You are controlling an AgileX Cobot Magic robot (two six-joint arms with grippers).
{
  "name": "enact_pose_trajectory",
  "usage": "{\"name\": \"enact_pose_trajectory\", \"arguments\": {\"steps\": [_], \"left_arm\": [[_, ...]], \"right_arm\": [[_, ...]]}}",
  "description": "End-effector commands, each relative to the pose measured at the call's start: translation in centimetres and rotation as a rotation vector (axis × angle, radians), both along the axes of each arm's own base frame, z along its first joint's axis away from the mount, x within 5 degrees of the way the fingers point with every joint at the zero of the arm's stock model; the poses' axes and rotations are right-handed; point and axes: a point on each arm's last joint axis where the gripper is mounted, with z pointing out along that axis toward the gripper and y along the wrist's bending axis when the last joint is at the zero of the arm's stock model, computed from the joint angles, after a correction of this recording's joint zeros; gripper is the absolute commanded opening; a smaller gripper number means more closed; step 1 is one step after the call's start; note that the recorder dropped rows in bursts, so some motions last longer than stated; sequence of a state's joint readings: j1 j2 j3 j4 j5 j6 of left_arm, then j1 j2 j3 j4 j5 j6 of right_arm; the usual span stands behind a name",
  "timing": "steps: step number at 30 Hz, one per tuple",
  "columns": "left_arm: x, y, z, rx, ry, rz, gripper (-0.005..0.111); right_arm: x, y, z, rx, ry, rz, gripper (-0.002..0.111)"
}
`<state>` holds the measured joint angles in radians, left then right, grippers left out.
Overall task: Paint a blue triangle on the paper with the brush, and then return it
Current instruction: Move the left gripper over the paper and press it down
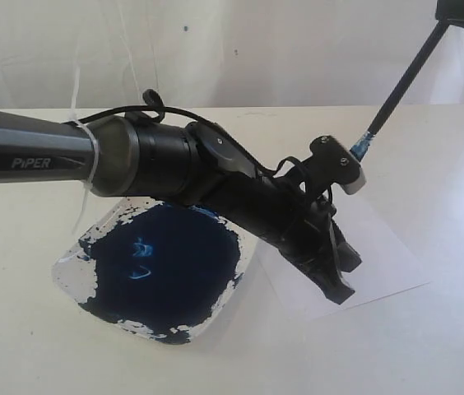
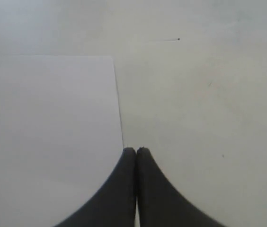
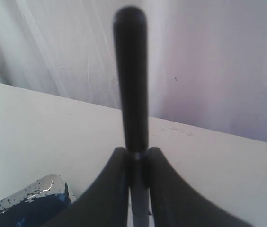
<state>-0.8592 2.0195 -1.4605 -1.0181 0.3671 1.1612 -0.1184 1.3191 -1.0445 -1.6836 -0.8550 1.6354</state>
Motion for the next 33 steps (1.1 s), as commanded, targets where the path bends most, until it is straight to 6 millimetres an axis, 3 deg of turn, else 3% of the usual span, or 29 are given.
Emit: {"name": "enact_pose_trajectory", "arguments": {"steps": [1, 8, 15, 26, 33], "left_arm": [[-0.3, 0.5, -1.2, 0.054, -0.02, -0.025, 0.0], [-0.4, 1.0, -3.0, 0.115, -0.036, -0.028, 0.0], [0.1, 1.0, -4.4, 0.156, -0.062, -0.018, 0.0], [-0.2, 1.4, -4.7, 0.202, -0.031, -0.037, 0.0], [1.0, 3.5, -4.4, 0.246, 0.096, 0.01, 0.0]], "right_arm": [[0.3, 0.1, -0.5, 0.005, 0.015, 0.03, 0.0], [1.4, 0.8, -2.2, 0.049, 0.085, 0.111, 0.0], [1.5, 1.7, -2.3, 0.031, 0.019, 0.163, 0.0], [1.4, 1.9, -2.2, -0.003, -0.035, 0.197, 0.0], [1.3, 1.9, -2.2, 0.0, -0.035, 0.204, 0.0]]}}
